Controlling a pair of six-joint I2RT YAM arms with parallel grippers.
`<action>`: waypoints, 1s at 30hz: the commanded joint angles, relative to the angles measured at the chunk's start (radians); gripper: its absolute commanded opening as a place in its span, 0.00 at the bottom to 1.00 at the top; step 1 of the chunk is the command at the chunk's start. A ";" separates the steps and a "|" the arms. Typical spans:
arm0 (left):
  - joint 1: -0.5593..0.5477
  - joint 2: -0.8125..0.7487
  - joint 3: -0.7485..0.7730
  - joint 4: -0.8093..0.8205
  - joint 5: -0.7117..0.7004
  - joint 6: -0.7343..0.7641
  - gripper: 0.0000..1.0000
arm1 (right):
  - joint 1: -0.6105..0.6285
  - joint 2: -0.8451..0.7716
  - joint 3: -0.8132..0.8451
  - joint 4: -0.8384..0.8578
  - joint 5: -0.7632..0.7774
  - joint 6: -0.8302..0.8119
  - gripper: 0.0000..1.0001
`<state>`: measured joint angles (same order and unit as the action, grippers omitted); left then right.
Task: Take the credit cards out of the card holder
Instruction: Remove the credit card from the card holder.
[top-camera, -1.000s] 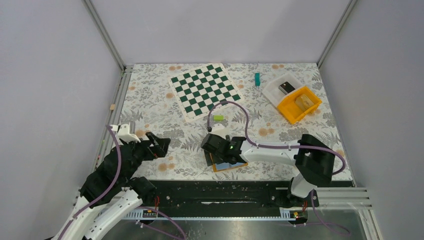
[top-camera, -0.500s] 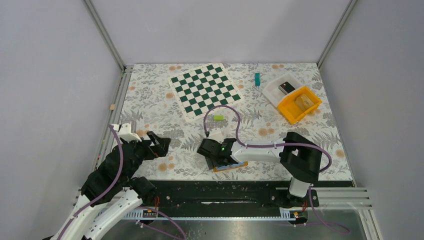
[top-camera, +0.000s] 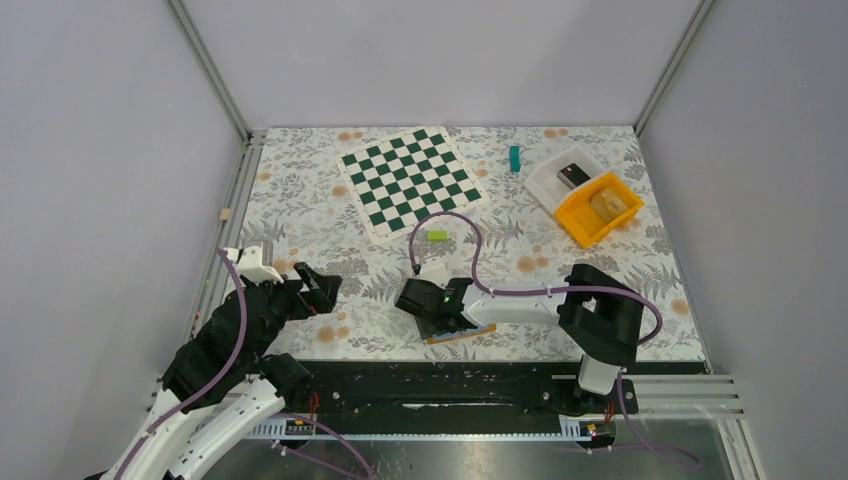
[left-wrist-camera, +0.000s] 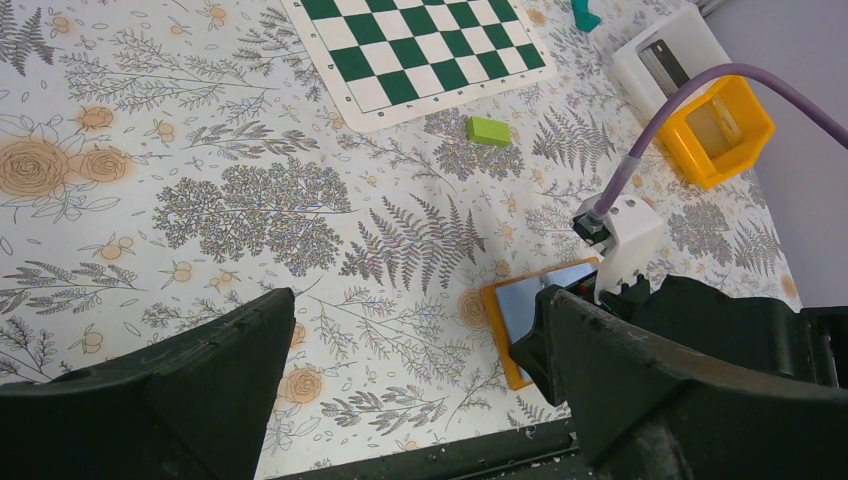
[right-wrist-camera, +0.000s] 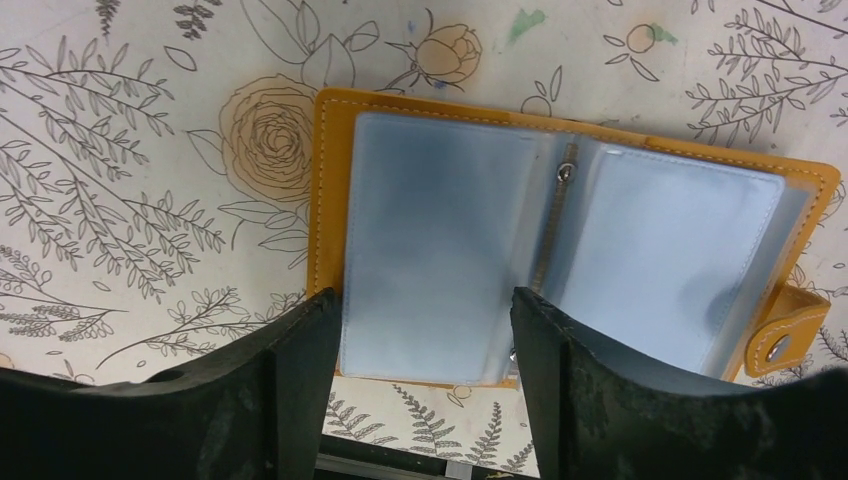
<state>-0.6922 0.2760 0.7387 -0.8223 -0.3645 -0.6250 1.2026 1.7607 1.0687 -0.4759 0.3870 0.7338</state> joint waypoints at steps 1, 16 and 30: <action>0.003 0.006 0.010 0.029 -0.021 0.008 0.99 | 0.008 -0.006 -0.008 -0.009 0.065 0.032 0.72; 0.003 0.011 0.009 0.030 -0.014 0.006 0.99 | 0.008 -0.052 -0.069 0.055 0.050 0.054 0.49; 0.005 0.141 -0.021 0.105 0.306 -0.046 0.94 | -0.042 -0.250 -0.228 0.296 -0.103 0.081 0.44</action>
<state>-0.6922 0.3511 0.7368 -0.8017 -0.2070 -0.6392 1.1828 1.5692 0.8692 -0.2619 0.3141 0.7860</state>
